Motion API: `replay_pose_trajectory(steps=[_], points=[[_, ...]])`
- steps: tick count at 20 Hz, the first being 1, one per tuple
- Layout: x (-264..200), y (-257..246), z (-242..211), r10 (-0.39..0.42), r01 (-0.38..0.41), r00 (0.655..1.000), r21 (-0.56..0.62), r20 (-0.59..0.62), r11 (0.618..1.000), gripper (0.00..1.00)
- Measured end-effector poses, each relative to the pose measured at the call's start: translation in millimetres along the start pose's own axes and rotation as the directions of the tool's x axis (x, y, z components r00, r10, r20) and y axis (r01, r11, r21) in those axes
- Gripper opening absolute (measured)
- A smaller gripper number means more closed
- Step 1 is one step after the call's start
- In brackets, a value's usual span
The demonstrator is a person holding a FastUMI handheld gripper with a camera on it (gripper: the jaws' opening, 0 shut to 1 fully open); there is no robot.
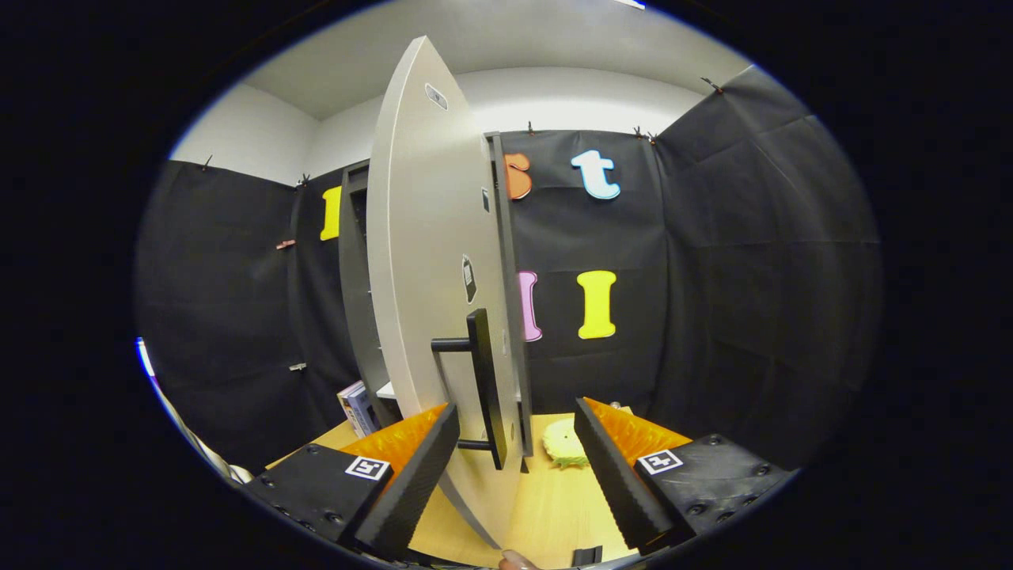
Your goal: Open the shoe cabinet door, grab the shoes and put them into the shoe cabinet, then close the shoe cabinet door.
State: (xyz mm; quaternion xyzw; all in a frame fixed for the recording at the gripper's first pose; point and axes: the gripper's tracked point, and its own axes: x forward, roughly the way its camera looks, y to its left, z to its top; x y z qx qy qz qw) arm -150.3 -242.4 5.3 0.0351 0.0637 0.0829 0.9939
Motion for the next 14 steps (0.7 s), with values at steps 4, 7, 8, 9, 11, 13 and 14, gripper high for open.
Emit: replay_pose_trajectory(steps=[4, 7, 8, 9, 11, 13, 14], points=[[11, 40, -5, 0.063, -0.063, 0.998, -0.008, -0.002, 0.998, 0.98], [20, 67, -8, 0.092, -0.092, 0.996, -0.005, -0.008, 0.996, 0.98], [25, 73, -8, 0.089, -0.089, 0.996, 0.0, -0.006, 0.996, 0.98], [31, 79, -8, 0.086, -0.086, 0.996, 0.007, -0.004, 0.996, 0.98], [39, 94, -13, 0.086, -0.085, 0.996, 0.029, -0.012, 0.996, 0.98], [44, 106, -14, 0.084, -0.083, 0.996, 0.039, -0.013, 0.996, 0.98], [49, 115, -14, 0.082, -0.081, 0.997, 0.038, -0.011, 0.996, 0.98]])
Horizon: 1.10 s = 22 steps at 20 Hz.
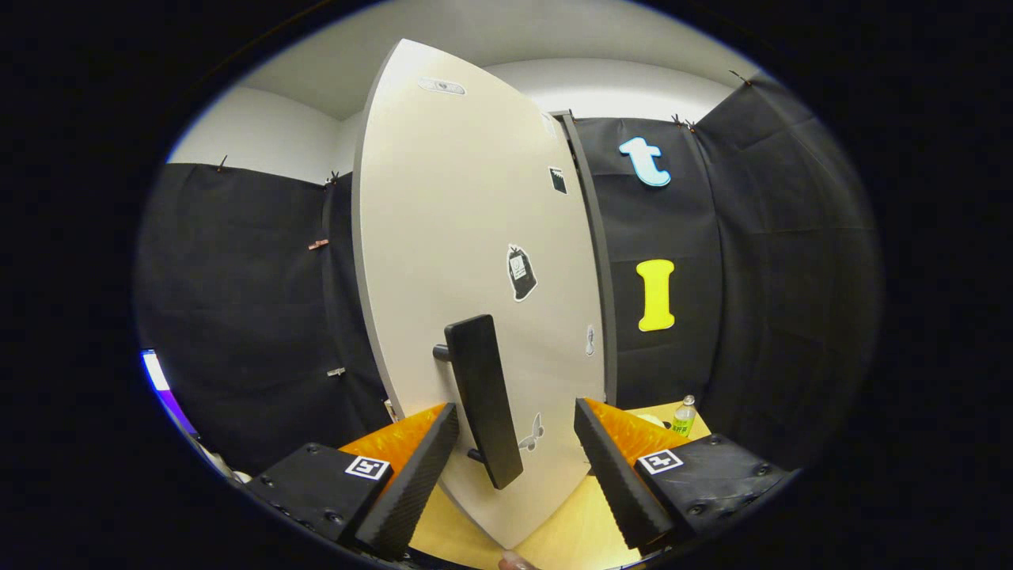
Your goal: Open the shoe cabinet door, grab the shoes and put them into the shoe cabinet, then close the shoe cabinet door.
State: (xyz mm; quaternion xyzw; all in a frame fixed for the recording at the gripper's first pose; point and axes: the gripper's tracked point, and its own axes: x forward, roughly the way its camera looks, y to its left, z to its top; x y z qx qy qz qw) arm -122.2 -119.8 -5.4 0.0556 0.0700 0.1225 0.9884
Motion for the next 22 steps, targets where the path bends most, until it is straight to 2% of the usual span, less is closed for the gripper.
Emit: replay_pose_trajectory(steps=[11, 22], points=[[47, 85, -13, 0.054, -0.053, 0.998, -0.061, 0.026, 0.997, 0.98], [65, 109, -19, 0.044, -0.043, 0.999, -0.075, 0.01, 0.996, 0.98]])
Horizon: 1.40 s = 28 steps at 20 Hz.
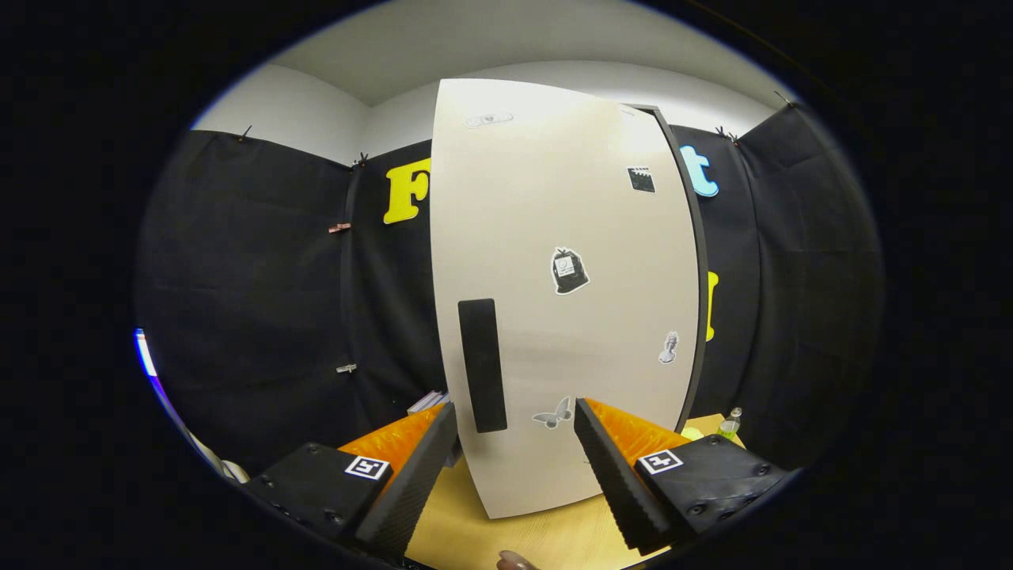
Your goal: Open the shoe cabinet door, grab the shoes and put them into the shoe cabinet, then close the shoe cabinet door.
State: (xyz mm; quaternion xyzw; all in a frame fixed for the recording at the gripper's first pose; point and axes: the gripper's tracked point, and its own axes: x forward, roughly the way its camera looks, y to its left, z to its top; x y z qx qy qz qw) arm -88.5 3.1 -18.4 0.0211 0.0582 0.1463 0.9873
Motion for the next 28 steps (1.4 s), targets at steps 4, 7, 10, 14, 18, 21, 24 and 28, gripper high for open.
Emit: replay_pose_trajectory(steps=[4, 7, 10, 14, 18, 21, 24, 28], points=[[1, -3, 4, -0.009, 0.01, 1.0, -0.006, 0.021, 1.0, 0.98], [4, -10, 3, -0.02, 0.02, 1.0, -0.01, 0.022, 1.0, 0.98], [5, -14, 2, -0.031, 0.031, 0.999, -0.009, 0.021, 0.999, 0.98], [5, -20, -1, -0.034, 0.034, 0.999, -0.016, 0.016, 0.999, 0.98], [6, -24, -3, -0.04, 0.04, 0.999, -0.019, 0.012, 0.999, 0.98], [7, -25, -3, -0.045, 0.045, 0.999, -0.02, 0.017, 0.999, 0.98], [9, -27, -4, -0.05, 0.05, 0.999, -0.022, 0.014, 0.998, 0.98], [12, -28, -6, -0.054, 0.054, 0.999, -0.016, 0.005, 0.998, 0.98]])
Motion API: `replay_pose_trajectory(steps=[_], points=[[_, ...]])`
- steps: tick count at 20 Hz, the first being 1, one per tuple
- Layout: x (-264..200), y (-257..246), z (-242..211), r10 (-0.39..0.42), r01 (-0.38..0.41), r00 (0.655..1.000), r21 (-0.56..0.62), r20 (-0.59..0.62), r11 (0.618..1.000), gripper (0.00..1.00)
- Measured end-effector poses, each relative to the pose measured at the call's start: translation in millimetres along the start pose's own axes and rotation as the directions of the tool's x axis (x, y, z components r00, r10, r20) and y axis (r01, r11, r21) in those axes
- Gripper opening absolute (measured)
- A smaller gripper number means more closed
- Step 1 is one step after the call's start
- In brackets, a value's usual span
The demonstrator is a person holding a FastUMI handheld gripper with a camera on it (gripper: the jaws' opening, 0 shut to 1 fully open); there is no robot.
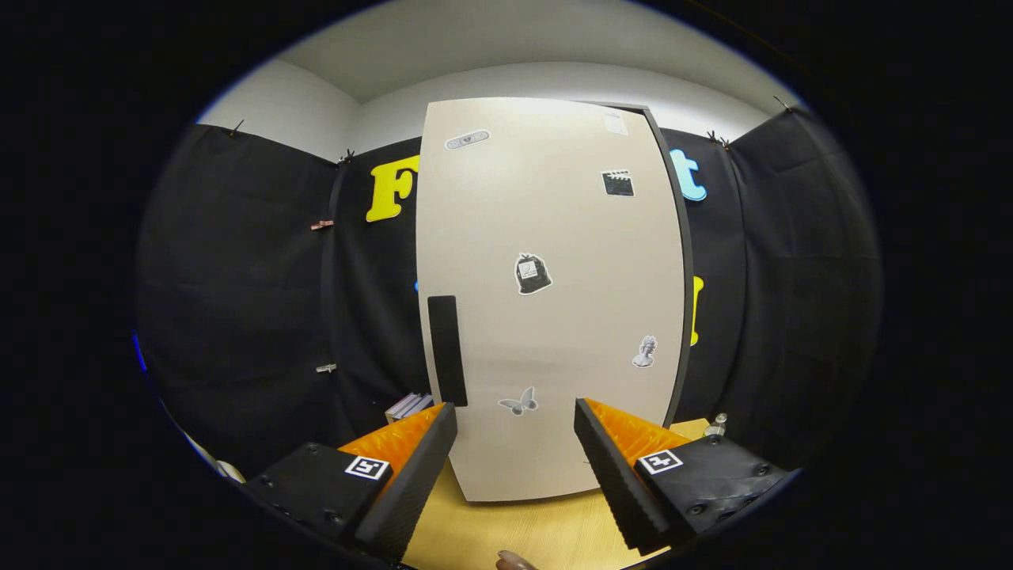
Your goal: Open the shoe cabinet door, grab the shoes and put them into the shoe cabinet, then close the shoe cabinet door.
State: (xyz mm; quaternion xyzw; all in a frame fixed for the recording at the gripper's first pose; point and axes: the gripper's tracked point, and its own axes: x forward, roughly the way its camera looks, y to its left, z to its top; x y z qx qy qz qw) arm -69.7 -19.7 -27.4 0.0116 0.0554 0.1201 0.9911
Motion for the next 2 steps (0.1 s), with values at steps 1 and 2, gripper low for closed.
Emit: replay_pose_trajectory(steps=[1, 2], points=[[1.0, 0.5, -0.8, -0.001, 0.001, 1.0, -0.001, -0.003, 1.0, 0.98], [1.8, 0.8, -1.7, -0.001, 0.001, 1.0, -0.003, -0.005, 1.0, 0.98]])
